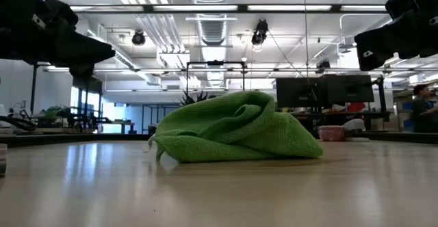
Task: Apply microfiber cloth
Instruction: Return to Home Position
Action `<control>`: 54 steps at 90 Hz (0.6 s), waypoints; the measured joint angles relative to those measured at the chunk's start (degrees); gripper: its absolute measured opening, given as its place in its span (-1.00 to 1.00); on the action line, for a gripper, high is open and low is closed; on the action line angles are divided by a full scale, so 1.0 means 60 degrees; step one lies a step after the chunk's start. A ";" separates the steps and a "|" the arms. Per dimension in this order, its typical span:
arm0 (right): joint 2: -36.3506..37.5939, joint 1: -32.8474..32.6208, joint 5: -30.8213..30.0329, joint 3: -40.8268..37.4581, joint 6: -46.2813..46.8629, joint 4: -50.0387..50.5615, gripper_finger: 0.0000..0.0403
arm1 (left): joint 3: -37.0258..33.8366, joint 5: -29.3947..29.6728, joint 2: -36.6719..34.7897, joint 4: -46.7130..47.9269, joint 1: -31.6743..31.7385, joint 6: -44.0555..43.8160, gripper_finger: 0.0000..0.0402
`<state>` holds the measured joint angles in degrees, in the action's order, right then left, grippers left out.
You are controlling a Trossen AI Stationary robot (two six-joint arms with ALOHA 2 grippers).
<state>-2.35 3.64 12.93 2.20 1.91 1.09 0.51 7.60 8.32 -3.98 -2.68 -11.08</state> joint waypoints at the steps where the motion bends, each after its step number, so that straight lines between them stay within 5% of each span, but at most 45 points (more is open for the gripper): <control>1: 0.0000 0.0000 0.0000 0.0000 0.0000 0.0002 -1.00 | 0.0000 0.0000 0.0019 0.0001 0.0000 0.0002 -0.71; 54: 0.0000 0.0000 0.0000 0.0003 0.0000 -0.0005 -1.00 | -0.0004 -0.0004 0.0851 -0.0001 0.0000 0.0002 -0.71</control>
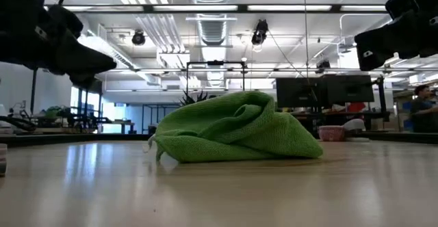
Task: Apply microfiber cloth
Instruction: Return to Home Position
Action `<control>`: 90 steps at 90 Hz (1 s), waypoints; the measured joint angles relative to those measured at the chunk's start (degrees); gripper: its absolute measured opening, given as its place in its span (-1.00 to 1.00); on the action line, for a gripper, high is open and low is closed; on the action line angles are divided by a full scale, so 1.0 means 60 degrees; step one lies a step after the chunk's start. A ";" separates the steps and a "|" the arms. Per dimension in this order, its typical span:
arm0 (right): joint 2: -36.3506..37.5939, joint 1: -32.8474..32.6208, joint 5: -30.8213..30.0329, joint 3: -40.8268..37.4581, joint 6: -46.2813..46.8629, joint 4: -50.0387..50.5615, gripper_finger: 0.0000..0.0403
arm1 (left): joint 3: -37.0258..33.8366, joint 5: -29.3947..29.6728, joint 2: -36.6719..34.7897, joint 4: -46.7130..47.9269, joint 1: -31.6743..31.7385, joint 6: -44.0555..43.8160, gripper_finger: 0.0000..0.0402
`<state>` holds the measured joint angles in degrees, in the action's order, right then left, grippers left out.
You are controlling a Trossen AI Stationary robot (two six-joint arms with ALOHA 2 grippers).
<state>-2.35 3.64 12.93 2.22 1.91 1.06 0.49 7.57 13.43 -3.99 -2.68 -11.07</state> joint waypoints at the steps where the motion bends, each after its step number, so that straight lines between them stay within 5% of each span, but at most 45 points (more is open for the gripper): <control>1: 0.0000 0.0000 0.0000 0.0000 0.0000 0.0000 -1.00 | 0.0000 0.0000 0.0010 0.0000 0.0000 0.0000 -0.71; 90: 0.0000 0.0003 0.0000 0.0004 0.0000 0.0002 -1.00 | 0.0084 -0.0007 0.0667 -0.0055 0.0007 0.0000 -0.71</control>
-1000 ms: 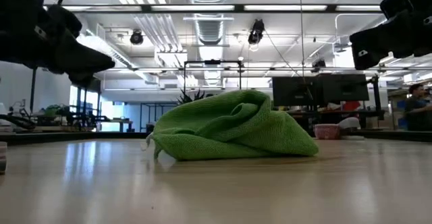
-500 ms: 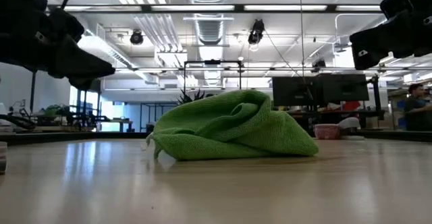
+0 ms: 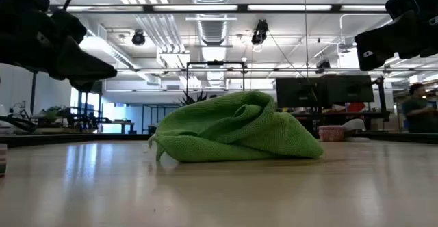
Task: Apply microfiber cloth
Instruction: Return to Home Position
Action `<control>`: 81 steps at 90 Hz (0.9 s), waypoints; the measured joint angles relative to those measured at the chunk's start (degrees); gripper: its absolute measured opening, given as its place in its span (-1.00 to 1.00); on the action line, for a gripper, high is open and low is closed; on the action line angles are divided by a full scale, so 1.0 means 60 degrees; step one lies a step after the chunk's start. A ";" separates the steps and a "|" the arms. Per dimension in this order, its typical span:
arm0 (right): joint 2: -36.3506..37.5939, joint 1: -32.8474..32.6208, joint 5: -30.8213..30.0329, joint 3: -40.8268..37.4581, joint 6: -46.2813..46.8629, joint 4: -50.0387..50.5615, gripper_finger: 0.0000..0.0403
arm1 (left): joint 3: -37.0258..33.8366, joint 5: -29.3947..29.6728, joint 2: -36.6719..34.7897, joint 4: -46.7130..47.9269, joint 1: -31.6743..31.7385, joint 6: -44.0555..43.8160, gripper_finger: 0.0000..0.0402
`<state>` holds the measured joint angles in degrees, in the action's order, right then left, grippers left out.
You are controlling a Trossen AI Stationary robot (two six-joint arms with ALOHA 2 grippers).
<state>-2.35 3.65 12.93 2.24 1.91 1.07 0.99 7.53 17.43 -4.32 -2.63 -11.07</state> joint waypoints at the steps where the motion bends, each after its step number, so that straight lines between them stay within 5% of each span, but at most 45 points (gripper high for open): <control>1: 0.0000 0.0000 0.0000 0.0000 0.0000 0.0000 -1.00 | 0.0002 0.0002 0.0005 -0.0002 0.0000 0.0000 -0.71; 81: 0.0000 0.0001 0.0000 0.0000 0.0000 -0.0002 -1.00 | 0.0022 0.0000 0.0156 0.0033 0.0000 0.0000 -0.71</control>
